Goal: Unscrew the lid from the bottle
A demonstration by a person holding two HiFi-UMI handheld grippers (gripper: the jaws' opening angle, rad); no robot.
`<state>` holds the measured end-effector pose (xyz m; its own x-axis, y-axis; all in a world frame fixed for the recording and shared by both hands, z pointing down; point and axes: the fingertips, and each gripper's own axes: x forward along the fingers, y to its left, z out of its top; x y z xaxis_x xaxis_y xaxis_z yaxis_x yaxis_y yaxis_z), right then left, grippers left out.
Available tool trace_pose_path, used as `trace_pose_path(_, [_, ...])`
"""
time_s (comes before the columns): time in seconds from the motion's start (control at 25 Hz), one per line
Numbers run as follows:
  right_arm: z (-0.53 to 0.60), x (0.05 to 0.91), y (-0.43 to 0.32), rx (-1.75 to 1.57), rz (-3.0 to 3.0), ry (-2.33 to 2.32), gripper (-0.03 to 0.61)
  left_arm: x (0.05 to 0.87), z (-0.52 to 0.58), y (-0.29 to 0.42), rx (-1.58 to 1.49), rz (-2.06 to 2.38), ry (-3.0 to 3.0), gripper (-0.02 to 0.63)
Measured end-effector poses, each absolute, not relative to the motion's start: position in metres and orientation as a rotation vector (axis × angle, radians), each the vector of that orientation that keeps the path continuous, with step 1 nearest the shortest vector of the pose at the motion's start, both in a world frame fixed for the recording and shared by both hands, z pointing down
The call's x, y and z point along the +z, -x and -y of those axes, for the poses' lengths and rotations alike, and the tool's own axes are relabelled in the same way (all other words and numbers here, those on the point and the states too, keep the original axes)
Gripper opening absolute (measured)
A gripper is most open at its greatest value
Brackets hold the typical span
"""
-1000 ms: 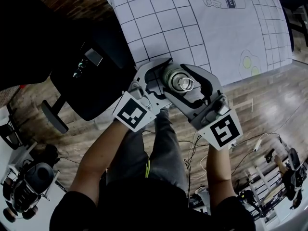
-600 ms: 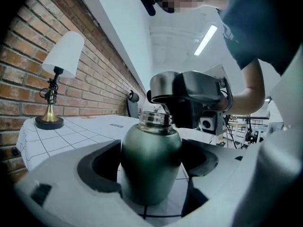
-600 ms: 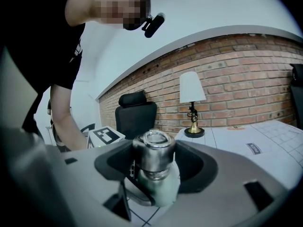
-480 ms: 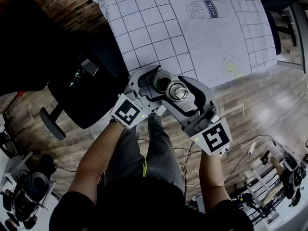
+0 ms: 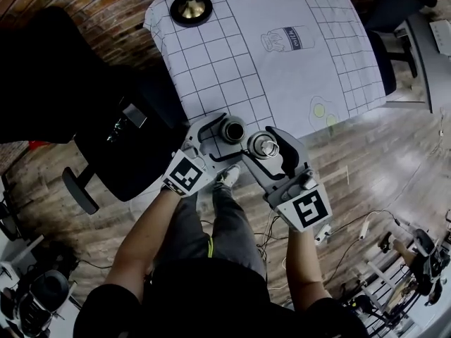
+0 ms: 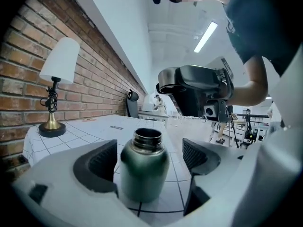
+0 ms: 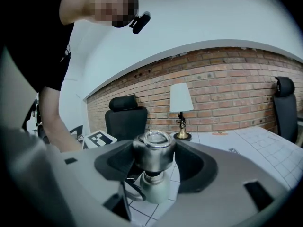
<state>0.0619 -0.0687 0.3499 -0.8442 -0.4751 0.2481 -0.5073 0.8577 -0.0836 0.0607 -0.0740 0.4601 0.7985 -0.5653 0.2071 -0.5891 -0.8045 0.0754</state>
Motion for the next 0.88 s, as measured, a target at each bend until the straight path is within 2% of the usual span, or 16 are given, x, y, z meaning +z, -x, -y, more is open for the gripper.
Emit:
trace_pose_path(0.56, [0.058, 0.296, -0.086, 0.173, 2.799, -0.938, 0.264, 0.438, 0.032, -0.019, 0.393, 0.999, -2.701, 0.4])
trace_pose_path(0.64, [0.052, 0.291, -0.09, 0.162, 2.79, -0.955, 0.264, 0.431, 0.025, -0.009, 0.388, 1.039, -2.679, 0.38])
trace_pose_path(0.68, [0.049, 0.29, -0.093, 0.155, 2.781, -0.957, 0.264, 0.427, 0.023, -0.005, 0.387, 1.06, -2.675, 0.324])
trace_pose_path(0.72, [0.047, 0.288, -0.094, 0.147, 2.775, -0.96, 0.264, 0.423, 0.021, -0.001, 0.385, 1.08, -2.676, 0.236])
trace_pose_path(0.88, [0.044, 0.273, -0.099, 0.112, 2.777, -0.986, 0.264, 0.4, 0.025, 0.011, 0.358, 1.163, -2.693, 0.05])
